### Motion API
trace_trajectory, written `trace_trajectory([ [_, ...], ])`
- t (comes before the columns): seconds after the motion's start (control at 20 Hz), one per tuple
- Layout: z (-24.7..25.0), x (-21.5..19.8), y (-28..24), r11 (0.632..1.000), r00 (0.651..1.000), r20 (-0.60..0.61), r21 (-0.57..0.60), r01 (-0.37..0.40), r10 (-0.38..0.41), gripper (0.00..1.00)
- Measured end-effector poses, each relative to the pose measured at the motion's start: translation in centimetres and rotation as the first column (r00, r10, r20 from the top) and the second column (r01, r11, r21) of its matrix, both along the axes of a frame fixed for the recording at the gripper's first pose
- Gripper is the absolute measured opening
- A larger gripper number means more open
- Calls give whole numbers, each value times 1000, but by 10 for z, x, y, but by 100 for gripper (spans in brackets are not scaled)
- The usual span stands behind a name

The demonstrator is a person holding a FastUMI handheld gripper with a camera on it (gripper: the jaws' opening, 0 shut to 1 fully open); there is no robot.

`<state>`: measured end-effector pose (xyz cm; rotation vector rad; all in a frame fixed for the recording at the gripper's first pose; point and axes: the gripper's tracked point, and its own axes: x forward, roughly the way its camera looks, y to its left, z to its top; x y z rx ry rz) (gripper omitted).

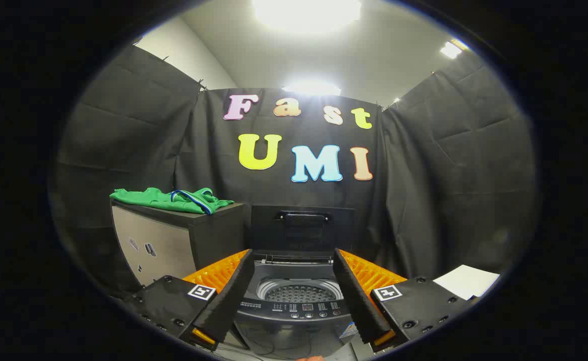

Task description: Put the clothes into the washing machine and then close the washing machine lid.

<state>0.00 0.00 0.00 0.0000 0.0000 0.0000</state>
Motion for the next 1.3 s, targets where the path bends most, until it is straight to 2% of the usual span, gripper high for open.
trace_trajectory([
  [1.3,-5,12,-4,999,1000,-22,-32,0,-1,98],
])
